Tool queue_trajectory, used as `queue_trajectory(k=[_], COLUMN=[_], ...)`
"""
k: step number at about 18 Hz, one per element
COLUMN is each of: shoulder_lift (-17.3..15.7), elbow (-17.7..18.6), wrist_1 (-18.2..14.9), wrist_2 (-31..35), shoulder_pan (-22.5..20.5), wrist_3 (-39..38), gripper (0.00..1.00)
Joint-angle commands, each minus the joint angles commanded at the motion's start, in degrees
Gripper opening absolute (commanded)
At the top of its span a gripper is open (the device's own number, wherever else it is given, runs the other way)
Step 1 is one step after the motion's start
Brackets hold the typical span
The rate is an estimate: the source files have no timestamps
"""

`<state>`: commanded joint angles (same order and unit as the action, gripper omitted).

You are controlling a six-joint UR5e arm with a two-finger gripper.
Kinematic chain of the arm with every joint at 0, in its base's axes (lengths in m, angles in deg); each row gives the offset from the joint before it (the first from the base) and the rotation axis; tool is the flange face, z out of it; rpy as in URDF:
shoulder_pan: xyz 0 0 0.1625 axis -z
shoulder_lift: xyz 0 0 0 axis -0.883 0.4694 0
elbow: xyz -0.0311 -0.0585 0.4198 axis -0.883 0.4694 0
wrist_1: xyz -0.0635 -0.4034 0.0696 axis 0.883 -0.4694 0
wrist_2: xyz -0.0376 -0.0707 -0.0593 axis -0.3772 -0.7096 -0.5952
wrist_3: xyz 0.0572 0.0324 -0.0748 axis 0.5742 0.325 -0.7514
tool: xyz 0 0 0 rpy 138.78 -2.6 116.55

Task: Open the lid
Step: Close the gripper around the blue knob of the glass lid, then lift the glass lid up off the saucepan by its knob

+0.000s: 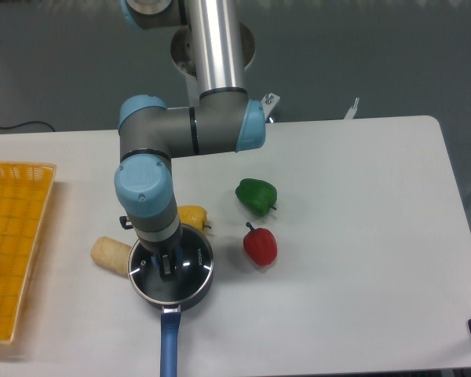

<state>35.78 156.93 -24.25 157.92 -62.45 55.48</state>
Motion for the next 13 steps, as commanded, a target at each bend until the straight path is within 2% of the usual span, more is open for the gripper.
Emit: queue_trajectory(k=[2, 9, 13], shoulder_lift=[-0.09, -0.44, -1.84], elbow=[0.09, 0.18, 0.18], wrist_1=[0.00, -0.09, -0.52], wrist_2=[0.00, 0.00, -0.18], shoulder_pan=[0.00, -0.26, -1.14], wrist_3=[0.00, -0.09, -0.09], gripper=[0.58, 0.58, 0.58])
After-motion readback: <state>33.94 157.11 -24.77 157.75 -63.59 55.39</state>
